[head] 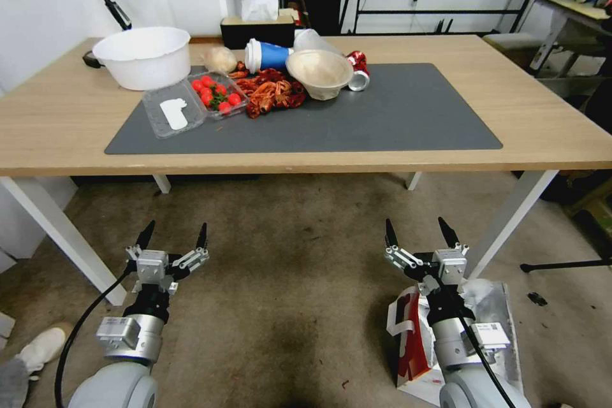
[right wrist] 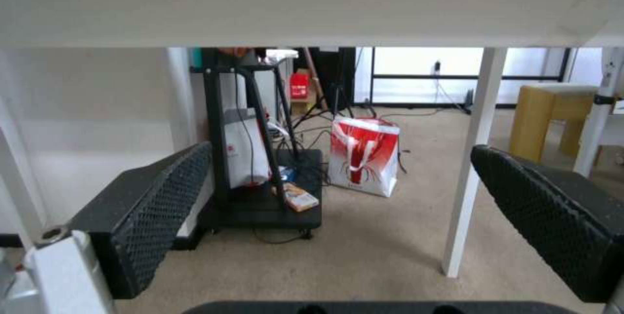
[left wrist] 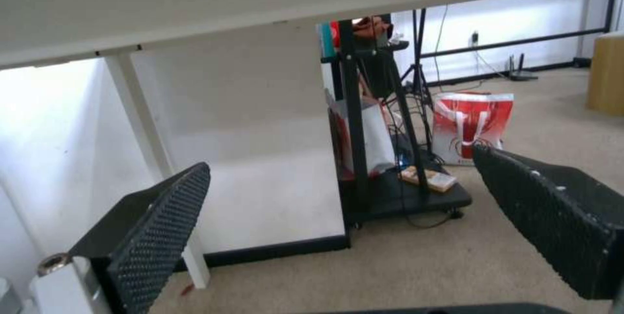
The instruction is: Pick up the food delivery bag from the floor and place it on the table.
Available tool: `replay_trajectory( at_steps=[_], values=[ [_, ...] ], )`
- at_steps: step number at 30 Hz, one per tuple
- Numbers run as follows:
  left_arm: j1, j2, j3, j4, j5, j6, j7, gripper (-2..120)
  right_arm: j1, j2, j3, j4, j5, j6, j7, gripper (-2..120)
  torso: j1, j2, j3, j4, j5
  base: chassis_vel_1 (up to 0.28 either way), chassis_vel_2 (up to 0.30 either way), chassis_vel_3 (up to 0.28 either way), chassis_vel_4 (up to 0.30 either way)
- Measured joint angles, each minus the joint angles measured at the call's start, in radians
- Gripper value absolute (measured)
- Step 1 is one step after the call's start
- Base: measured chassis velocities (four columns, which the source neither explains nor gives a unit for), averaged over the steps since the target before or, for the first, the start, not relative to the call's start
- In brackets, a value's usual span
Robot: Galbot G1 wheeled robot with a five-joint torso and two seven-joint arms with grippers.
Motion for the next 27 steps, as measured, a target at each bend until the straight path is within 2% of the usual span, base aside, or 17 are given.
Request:
replay_trajectory(
  at_steps=[27],
  values=[
    [0.004, -0.004, 0.003, -0.001, 0.01, -0.001, 0.003, 100, -0.001, 0.001, -0.001, -0.001, 0.012, 0.004, -0.005, 100, -0.037, -0.109, -0.072, 0.0, 0.0, 0.0, 0.0, 0.0, 0.0]
  ],
)
